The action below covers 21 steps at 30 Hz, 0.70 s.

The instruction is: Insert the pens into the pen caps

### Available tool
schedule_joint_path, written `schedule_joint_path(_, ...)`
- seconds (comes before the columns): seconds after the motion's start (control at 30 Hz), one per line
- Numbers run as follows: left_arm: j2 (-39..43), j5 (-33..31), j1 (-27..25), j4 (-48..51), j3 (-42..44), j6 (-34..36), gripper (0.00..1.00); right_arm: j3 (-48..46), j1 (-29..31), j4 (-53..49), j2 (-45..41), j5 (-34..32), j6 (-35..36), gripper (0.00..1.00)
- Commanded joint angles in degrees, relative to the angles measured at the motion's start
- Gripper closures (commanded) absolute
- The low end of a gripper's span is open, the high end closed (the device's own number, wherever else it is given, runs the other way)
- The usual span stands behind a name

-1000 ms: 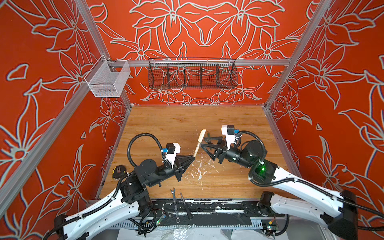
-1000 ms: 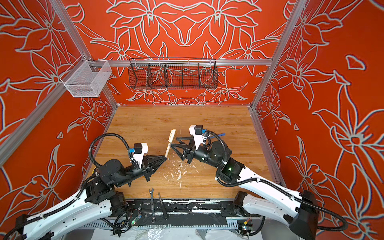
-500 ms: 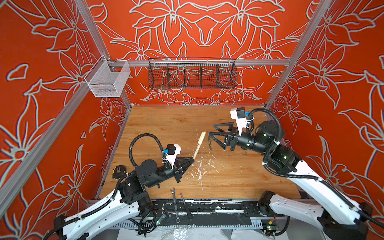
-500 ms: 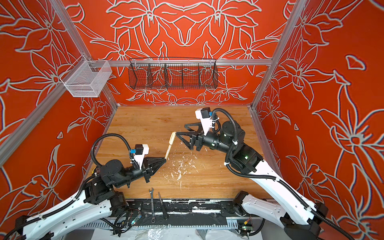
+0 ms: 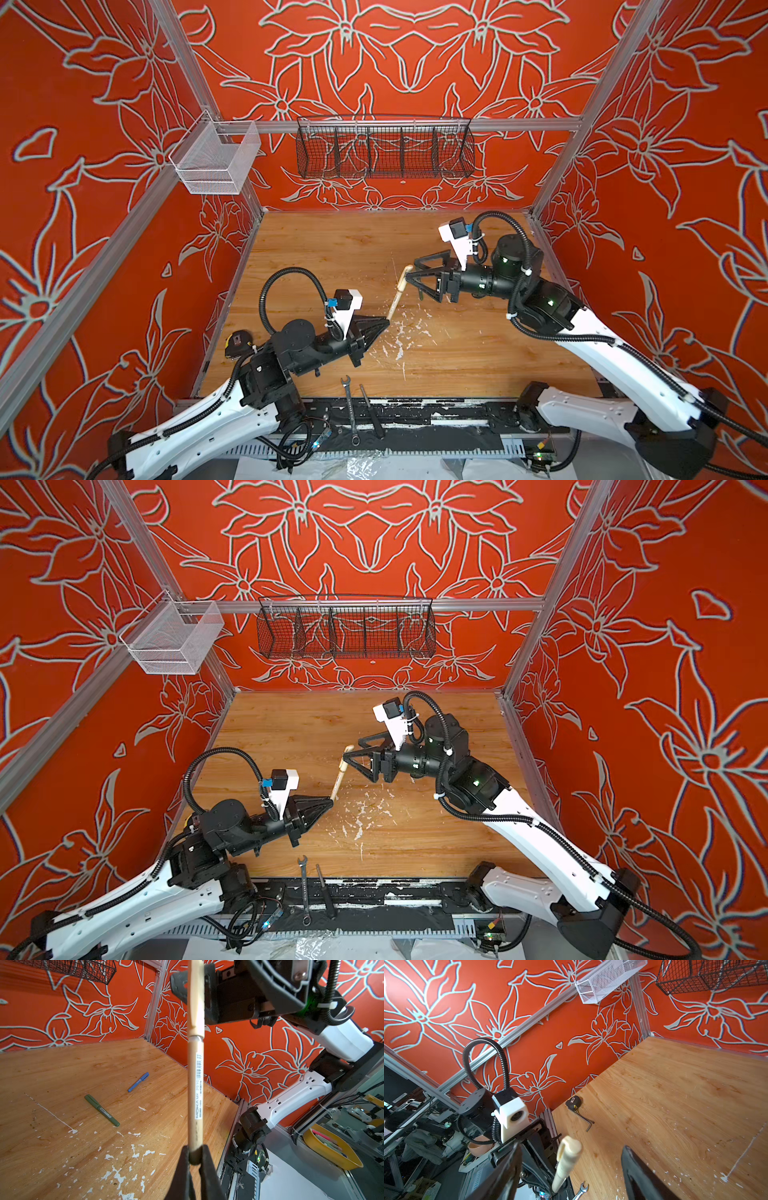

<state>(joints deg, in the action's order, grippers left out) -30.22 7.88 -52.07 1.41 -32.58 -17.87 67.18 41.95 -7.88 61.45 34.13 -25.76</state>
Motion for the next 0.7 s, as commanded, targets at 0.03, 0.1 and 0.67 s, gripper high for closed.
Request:
schedule_joint_path(0.03, -0.29, 1.17, 0.33, -0.89, 0.05, -0.21, 1.0, 0.84, -0.29, 3.13, 1.03, 2.09, -1.31, 0.24)
schedule_joint_path(0.1, -0.4, 1.34, 0.31, -0.93, -0.07, -0.07, 1.0, 1.39, -0.3, 2.44, 1.88, 1.28, -1.4, 0.24)
schedule_joint_path(0.67, -0.48, 0.91, 0.31, -0.97, 0.28, 0.05, 1.0, 1.99, -0.56, 5.24, 4.65, 2.86, -3.57, 0.39)
